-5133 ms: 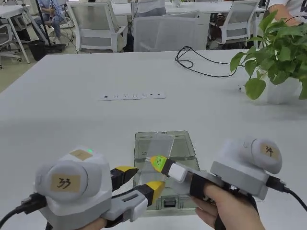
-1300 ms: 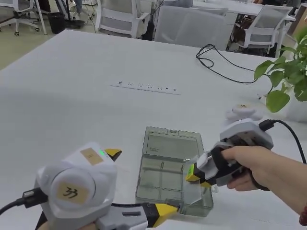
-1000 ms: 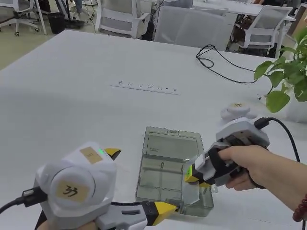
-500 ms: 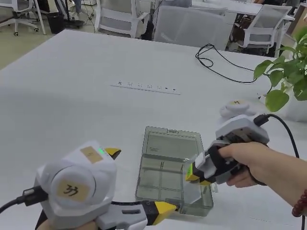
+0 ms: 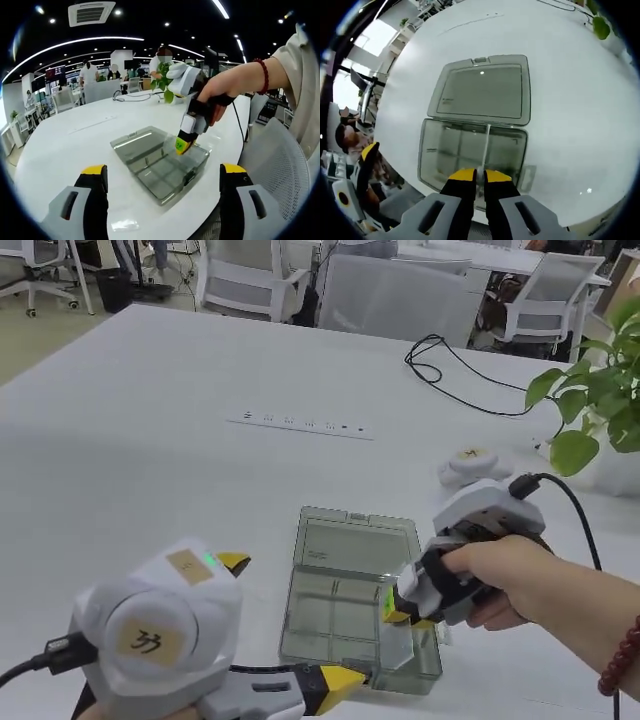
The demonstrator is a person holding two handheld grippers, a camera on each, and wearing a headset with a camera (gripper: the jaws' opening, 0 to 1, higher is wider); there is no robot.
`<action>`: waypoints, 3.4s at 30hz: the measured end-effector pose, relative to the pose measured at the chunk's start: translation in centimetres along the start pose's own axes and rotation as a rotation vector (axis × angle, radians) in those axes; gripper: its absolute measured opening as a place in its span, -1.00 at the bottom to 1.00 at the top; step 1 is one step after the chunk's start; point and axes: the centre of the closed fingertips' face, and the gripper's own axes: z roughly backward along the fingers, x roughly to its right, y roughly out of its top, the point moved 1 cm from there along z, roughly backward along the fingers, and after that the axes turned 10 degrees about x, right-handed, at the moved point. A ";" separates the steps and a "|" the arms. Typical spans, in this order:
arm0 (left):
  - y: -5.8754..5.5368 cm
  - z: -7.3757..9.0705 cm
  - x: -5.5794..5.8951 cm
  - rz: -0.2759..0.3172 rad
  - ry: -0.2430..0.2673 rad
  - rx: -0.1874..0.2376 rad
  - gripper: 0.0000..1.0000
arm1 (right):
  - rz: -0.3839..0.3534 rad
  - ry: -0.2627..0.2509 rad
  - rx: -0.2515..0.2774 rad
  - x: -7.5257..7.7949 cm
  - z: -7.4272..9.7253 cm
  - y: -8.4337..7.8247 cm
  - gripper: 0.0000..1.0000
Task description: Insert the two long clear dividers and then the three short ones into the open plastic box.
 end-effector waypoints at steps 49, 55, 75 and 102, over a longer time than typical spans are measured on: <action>0.5 2.1 -1.7 -0.008 0.079 -0.031 0.82 | 0.141 0.096 0.272 -0.7 0.0 0.9 -0.49; 0.6 2.6 -2.1 -0.004 0.092 -0.037 0.81 | 0.211 0.165 0.365 -1.1 1.6 1.1 -0.35; -0.1 4.3 -2.5 0.014 0.117 -0.076 0.76 | 0.437 0.301 0.555 -1.3 5.5 -0.9 0.24; -2.6 4.6 -3.6 0.084 0.161 -0.183 0.52 | 0.481 0.337 0.678 0.1 7.6 -1.9 0.54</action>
